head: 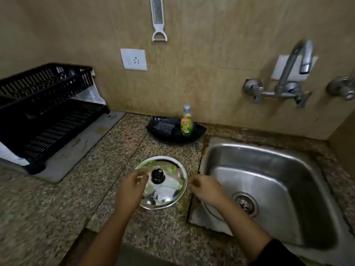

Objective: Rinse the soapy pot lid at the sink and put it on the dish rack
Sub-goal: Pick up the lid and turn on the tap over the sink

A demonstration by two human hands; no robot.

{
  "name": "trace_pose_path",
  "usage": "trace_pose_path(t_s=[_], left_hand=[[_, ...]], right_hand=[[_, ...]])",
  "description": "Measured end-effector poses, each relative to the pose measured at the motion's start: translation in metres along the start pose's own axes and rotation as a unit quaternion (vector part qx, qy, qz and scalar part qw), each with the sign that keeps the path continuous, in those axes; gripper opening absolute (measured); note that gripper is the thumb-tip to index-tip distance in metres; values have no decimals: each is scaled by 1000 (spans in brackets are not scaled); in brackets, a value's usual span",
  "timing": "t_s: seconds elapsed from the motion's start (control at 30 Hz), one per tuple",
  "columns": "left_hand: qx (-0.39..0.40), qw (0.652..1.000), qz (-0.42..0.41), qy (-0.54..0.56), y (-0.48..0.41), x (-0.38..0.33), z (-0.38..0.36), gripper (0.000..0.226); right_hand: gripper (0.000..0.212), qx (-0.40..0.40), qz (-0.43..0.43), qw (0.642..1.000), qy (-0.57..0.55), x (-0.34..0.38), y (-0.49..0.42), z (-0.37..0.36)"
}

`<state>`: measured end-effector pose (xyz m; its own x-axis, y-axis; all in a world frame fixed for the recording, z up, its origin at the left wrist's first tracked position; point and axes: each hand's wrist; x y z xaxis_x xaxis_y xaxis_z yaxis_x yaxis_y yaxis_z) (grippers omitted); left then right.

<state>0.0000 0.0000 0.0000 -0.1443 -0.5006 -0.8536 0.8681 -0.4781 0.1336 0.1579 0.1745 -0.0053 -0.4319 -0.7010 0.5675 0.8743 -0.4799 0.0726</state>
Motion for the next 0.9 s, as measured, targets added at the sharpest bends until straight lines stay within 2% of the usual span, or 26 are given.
trace_pose_path(t_s=[0.1, 0.2, 0.4, 0.5, 0.63, 0.8, 0.9], left_hand=[[-17, 999, 26, 28, -24, 8, 7, 18], [-15, 998, 50, 32, -43, 15, 11, 19], [-16, 997, 63, 36, -74, 22, 24, 20], [-13, 996, 69, 51, -81, 24, 26, 15], [-11, 997, 65, 48, -89, 25, 27, 16], [-1, 998, 57, 31, -102, 20, 30, 21], [10, 998, 57, 32, -111, 17, 30, 24]], right_hand=[[32, -26, 39, 998, 34, 18, -35, -18], [45, -4, 65, 994, 85, 39, -66, -36], [49, 42, 95, 978, 179, 56, -102, -59], [52, 56, 84, 978, 183, 56, -112, -65], [41, 62, 84, 984, 142, 56, -116, -65], [35, 46, 91, 984, 143, 52, -107, -69], [37, -2, 101, 987, 124, 55, -101, -60]])
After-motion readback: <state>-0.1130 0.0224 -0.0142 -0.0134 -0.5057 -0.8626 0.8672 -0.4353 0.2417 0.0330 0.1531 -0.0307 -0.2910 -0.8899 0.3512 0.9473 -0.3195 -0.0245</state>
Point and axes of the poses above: each hand's wrist, its own y-axis away from the middle knuckle, its own z-axis out of the back of the hand, x = y × z, and after that the axes turned 8 degrees about z, right-handed
